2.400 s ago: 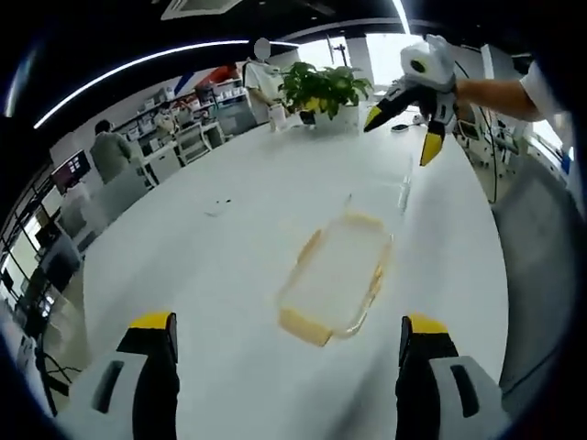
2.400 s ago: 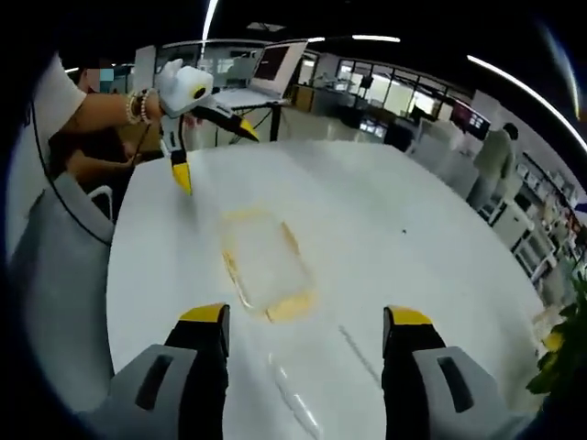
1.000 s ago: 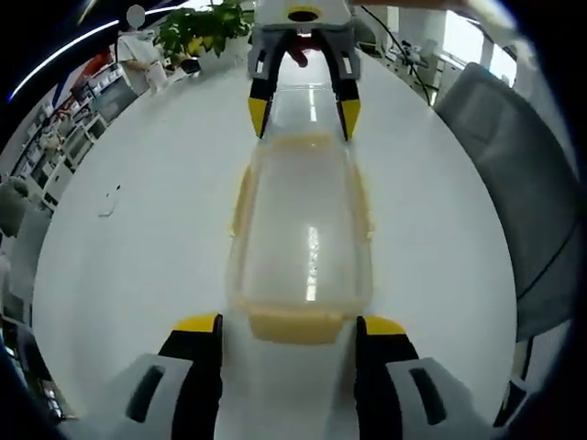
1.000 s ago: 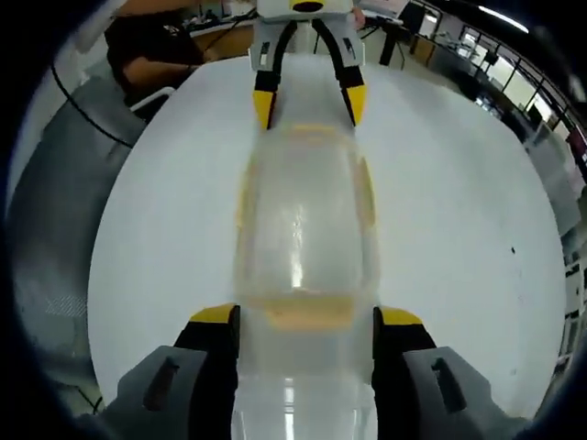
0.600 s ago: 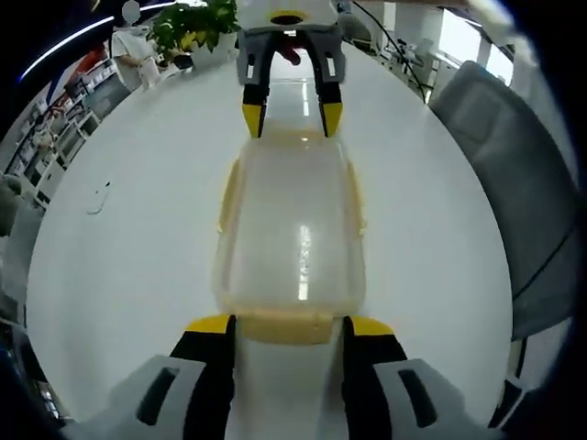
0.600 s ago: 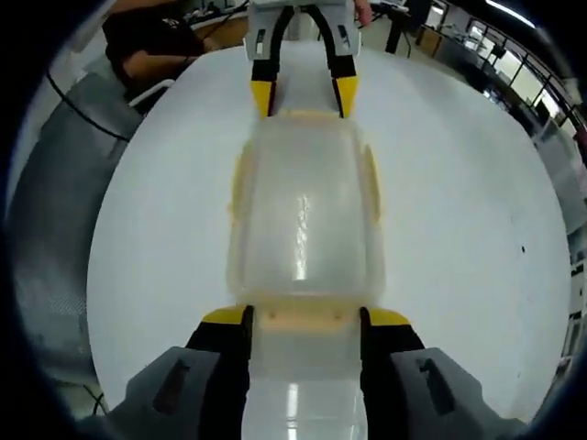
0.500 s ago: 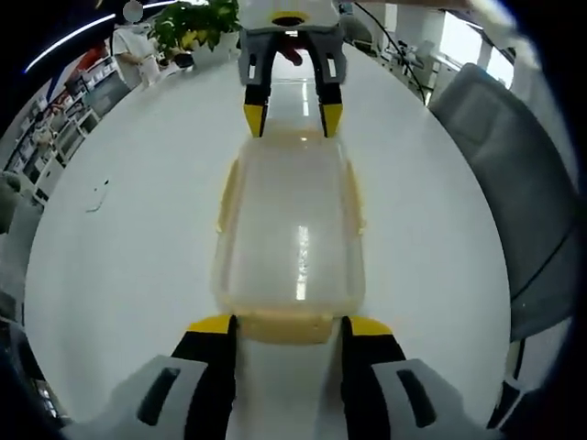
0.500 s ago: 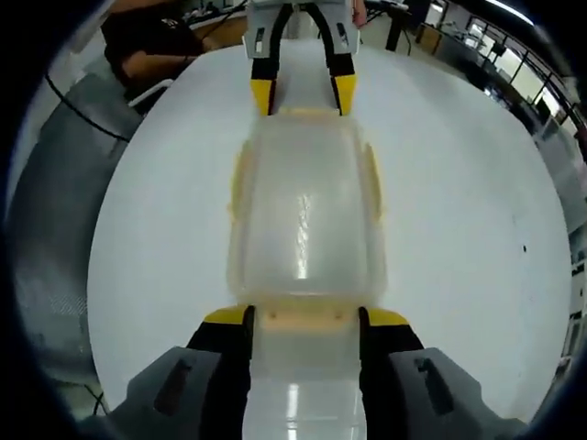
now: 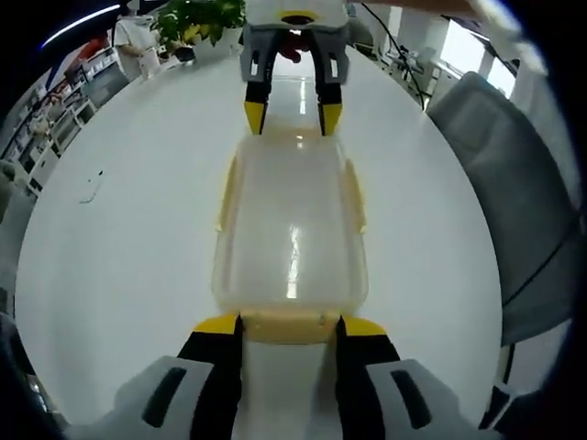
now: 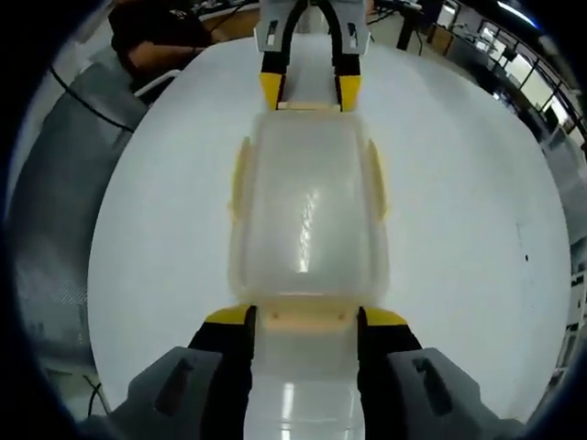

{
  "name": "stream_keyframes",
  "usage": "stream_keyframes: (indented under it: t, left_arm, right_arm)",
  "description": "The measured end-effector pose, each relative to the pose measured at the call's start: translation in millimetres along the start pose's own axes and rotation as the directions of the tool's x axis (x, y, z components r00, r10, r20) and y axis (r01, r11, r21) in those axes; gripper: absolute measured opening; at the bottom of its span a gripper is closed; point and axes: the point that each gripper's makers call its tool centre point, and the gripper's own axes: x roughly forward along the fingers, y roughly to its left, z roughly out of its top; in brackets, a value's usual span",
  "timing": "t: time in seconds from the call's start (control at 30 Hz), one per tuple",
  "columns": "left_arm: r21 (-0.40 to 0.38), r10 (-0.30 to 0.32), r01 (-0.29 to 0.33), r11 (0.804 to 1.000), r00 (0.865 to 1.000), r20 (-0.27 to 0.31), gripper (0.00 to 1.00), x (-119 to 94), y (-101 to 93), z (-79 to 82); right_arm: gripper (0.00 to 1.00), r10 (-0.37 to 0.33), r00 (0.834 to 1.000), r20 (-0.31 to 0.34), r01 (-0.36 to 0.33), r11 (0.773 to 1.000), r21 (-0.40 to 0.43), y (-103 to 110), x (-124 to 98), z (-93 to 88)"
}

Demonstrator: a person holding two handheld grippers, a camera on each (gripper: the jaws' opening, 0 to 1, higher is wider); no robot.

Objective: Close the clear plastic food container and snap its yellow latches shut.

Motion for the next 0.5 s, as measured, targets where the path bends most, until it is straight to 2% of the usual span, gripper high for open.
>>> stream_keyframes:
  t: [0.2,0.5]
  left_arm:
    - [-0.007,0.003,-0.003,1.0,1.0,-0.013,0.35,-0.7,2.4,-1.6]
    - [0.007,-0.002,0.002,1.0,1.0,-0.011,0.34,-1.0,0.9,-0.4]
  right_arm:
    - [0.42,0.002,0.999,-0.046,-0.003,1.0,-0.009,-1.0,0.5,1.2]
    - [0.38,-0.001,0.997,-0.076,0.001,1.0,0.003,-2.1,-0.6,-0.5]
